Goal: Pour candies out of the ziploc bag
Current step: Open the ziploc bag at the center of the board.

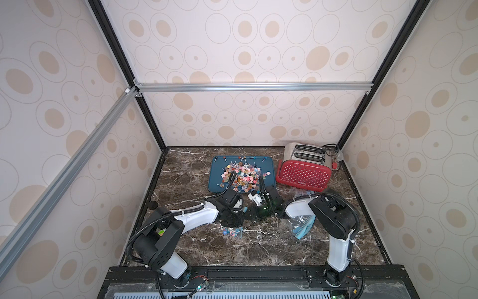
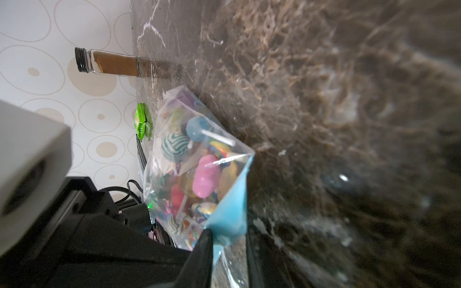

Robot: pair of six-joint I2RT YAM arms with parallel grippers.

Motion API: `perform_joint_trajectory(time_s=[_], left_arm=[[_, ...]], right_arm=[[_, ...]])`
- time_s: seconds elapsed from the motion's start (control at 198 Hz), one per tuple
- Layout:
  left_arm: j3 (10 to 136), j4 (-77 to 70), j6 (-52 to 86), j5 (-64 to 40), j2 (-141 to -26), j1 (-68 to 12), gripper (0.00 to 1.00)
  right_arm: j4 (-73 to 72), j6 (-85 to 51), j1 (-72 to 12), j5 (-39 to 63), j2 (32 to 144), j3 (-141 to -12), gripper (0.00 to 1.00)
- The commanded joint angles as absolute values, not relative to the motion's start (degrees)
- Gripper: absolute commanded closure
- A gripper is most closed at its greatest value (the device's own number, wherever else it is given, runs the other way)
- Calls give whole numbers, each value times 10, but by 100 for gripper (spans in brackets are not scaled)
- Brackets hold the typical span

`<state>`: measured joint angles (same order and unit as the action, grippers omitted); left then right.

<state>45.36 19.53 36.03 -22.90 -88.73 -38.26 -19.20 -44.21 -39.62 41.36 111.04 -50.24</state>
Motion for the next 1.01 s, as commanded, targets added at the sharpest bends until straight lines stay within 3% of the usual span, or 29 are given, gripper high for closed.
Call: perform_joint_trajectory(time_s=[0.0,0.252,0.363,0.489,1.004], left_arm=[[475,209,349,-230,-885,-380,100],[475,220,346,-222,-878,-380,100],[480,232,342,-217,-872,-381,86],[488,247,336,-213,-865,-379,77],[493,259,332,-204,-869,-377,73]], right_arm=[[-180,-449,-404,398,1131,-505,77],[-182,-453,-408,398,1130,-509,87],[-182,-454,-409,399,1127,-510,91],[-186,-456,-410,399,1127,-512,94],[-194,-461,-411,404,1126,-521,97]])
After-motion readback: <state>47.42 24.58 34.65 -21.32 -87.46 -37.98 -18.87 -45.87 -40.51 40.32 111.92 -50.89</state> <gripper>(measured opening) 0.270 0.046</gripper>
